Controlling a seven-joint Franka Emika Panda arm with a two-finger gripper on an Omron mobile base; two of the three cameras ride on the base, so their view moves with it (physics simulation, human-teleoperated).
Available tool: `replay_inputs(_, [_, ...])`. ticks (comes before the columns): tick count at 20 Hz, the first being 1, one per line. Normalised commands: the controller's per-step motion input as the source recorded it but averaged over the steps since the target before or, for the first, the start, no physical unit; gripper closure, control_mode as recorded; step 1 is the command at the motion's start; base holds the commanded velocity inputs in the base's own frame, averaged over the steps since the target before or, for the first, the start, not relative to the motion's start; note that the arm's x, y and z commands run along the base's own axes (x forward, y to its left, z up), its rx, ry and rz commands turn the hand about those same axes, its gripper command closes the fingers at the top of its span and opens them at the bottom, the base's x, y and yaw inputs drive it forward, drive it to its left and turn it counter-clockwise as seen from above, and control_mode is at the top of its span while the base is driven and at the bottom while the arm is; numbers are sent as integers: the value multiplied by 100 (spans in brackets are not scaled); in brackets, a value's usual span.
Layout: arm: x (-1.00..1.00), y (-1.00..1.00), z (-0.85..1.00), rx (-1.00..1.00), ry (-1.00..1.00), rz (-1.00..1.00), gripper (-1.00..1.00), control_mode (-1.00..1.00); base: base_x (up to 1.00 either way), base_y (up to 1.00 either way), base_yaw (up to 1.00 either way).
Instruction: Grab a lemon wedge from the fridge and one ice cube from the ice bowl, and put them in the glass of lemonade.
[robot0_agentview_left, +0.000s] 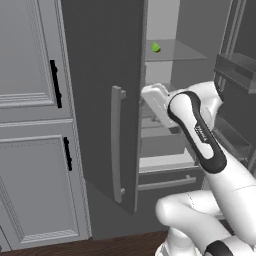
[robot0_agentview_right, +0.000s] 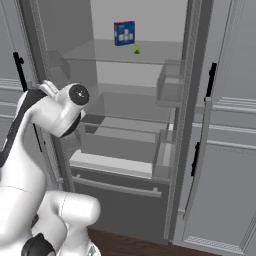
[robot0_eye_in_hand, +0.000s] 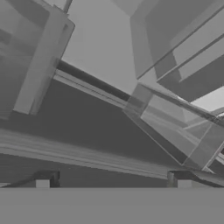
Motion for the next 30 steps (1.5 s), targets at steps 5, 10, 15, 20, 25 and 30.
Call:
replay_inputs(5, [0,-49,14,13,4,12,-100,-100,0,0,0])
replay_inputs(10, [4,-33,9,9,5,20,-100,-100,0,0,0])
replay_inputs(15, [70,9,-20,1,16,27,-100,-100,0,0,0])
replay_inputs(20, [37,14,-31,0,3,20,-100,-100,0,0,0])
replay_inputs(25, [-1,46,-18,0,0,17,-100,-100,0,0,0])
replay_inputs(30, [-2,85,-9,0,0,14,-100,-100,0,0,0])
